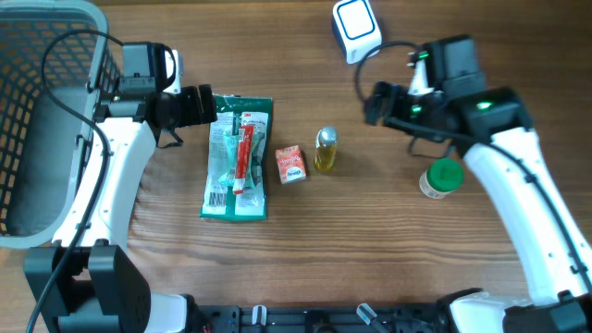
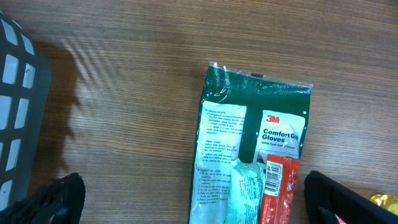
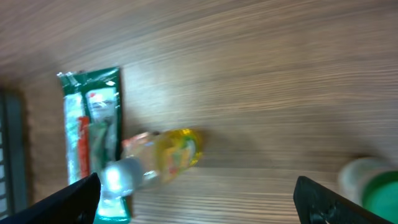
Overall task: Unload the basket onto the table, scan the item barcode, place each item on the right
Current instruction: 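Reach the right gripper left and grasp the yellow Vim bottle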
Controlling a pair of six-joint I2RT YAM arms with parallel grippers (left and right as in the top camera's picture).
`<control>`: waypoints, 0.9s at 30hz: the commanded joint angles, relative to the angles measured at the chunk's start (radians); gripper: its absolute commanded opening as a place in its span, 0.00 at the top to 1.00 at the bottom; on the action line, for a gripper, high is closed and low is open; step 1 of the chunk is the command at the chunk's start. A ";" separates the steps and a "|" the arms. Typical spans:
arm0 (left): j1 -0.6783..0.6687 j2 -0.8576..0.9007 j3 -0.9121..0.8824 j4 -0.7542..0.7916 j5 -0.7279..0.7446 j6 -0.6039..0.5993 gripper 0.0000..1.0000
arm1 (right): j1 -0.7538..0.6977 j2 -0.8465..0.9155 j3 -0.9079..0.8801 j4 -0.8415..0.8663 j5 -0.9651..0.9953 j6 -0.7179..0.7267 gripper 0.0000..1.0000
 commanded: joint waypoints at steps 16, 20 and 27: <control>0.003 -0.004 0.007 0.003 0.008 0.016 0.00 | 0.298 0.282 -0.002 0.101 0.270 0.179 0.00; 0.003 -0.004 0.007 0.003 0.008 0.016 0.00 | 0.298 0.288 -0.002 0.096 0.239 0.178 0.05; 0.003 -0.004 0.007 0.003 0.008 0.016 0.00 | 0.298 0.288 -0.002 0.073 0.199 0.158 0.22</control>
